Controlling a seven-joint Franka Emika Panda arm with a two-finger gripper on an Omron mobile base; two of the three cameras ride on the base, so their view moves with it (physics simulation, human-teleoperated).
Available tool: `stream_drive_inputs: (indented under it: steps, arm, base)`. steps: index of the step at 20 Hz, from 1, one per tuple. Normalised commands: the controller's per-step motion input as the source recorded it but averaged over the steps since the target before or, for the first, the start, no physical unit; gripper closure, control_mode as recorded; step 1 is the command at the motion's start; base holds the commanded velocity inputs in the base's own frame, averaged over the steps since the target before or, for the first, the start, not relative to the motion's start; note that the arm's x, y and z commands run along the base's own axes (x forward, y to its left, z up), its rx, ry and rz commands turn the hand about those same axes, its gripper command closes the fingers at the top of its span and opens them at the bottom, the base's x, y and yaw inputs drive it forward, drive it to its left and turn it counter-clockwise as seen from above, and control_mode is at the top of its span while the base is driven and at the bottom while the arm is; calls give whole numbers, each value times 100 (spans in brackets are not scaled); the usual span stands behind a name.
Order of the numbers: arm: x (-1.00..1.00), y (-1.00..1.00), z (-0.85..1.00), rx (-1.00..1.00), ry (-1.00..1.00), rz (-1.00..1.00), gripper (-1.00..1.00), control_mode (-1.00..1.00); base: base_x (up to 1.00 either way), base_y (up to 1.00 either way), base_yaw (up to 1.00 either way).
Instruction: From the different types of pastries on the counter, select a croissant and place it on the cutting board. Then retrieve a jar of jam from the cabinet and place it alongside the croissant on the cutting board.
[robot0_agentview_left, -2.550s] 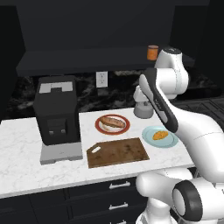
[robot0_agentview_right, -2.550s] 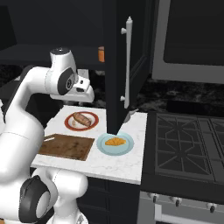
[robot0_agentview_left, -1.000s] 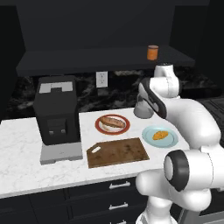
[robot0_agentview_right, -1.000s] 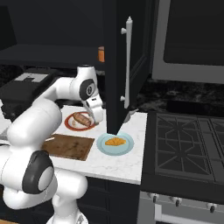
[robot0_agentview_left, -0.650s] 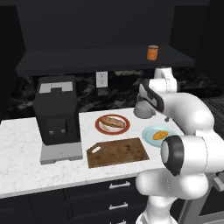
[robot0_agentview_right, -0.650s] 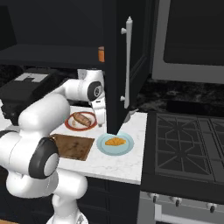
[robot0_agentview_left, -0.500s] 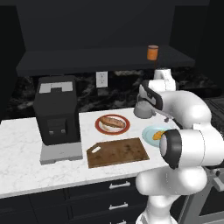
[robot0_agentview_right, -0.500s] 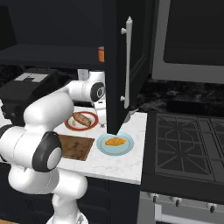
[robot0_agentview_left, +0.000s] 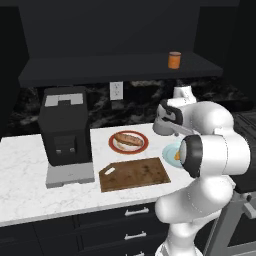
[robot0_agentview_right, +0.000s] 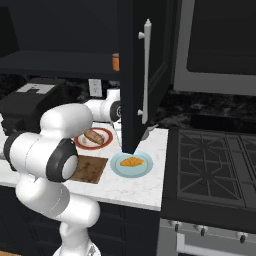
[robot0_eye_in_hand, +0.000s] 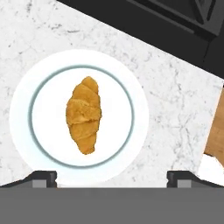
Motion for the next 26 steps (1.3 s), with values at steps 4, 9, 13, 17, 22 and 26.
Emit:
stream_drive_inputs:
  steps: [4,9,13,17,22,26]
  arm:
    - [25,-21,-32,0,0,0,-100,-100]
    - [4,-3,-26,0,0,0,-100,-100]
    - [14,-2,-37,0,0,0,-100,-100]
    - [36,-4,-42,0,0,0,-100,-100]
    - [30,-21,-19,0,1,0,-100,-100]
    - [1,-26,-9,0,3,-1,-100,-100]
  base:
    - [0,0,0]
    - [0,0,0]
    - [0,0,0]
    - [0,0,0]
    - [0,0,0]
    - [0,0,0]
